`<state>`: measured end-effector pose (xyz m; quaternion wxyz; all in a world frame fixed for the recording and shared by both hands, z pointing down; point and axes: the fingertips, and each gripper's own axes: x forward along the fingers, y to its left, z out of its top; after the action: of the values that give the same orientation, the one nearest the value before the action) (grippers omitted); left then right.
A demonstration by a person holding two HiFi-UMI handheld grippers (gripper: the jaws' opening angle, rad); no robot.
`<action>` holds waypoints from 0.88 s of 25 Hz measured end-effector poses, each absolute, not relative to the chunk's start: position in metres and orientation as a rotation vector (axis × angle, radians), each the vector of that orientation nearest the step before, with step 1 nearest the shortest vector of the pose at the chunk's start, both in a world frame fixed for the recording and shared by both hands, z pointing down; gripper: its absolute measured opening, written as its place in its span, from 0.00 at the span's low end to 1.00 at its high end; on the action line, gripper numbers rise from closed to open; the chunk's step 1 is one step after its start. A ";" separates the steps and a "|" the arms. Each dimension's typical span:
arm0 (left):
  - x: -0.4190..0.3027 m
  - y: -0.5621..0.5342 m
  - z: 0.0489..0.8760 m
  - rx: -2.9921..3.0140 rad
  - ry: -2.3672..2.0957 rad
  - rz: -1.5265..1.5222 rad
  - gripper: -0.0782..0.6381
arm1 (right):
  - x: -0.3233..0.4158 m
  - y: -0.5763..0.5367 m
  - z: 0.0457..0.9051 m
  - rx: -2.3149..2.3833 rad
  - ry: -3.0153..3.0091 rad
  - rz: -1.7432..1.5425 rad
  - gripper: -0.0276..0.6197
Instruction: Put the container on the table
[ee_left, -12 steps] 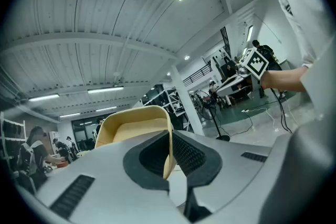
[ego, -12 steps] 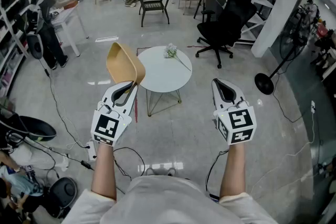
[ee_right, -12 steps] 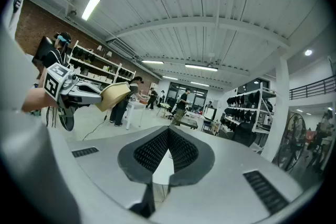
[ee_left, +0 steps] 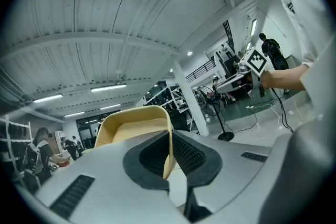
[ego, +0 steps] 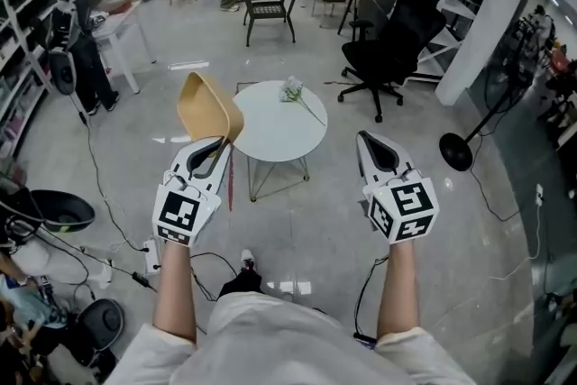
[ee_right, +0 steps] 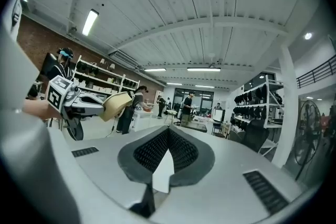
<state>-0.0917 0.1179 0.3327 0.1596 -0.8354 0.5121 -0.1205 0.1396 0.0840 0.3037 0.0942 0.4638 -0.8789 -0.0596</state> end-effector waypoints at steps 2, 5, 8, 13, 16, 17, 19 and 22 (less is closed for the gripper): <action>-0.091 0.102 0.334 -2.382 1.466 -0.347 0.15 | 0.142 0.067 0.305 1.377 -2.620 -0.170 0.06; -0.091 0.073 0.338 -2.381 1.470 -0.351 0.15 | 0.140 0.039 0.310 1.373 -2.631 -0.157 0.06; -0.096 0.034 0.344 -2.387 1.471 -0.349 0.15 | 0.136 0.001 0.316 1.381 -2.619 -0.166 0.06; -0.113 -0.053 0.353 -2.407 1.441 -0.344 0.15 | 0.125 -0.083 0.323 1.439 -2.578 -0.162 0.06; -0.125 -0.112 0.357 -2.429 1.408 -0.357 0.15 | 0.114 -0.135 0.324 1.478 -2.551 -0.134 0.06; -0.128 -0.133 0.357 -2.436 1.397 -0.362 0.15 | 0.112 -0.153 0.324 1.491 -2.543 -0.126 0.06; -0.134 -0.174 0.360 -2.450 1.373 -0.375 0.15 | 0.107 -0.191 0.328 1.517 -2.525 -0.109 0.06; -0.144 -0.233 0.371 -2.451 1.340 -0.445 0.15 | 0.096 -0.244 0.338 1.556 -2.496 -0.046 0.06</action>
<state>-0.1436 -0.2334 0.3706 0.1560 -0.8559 0.4679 -0.1555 0.0960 -0.2443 0.3384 0.1000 0.5263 -0.8443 -0.0154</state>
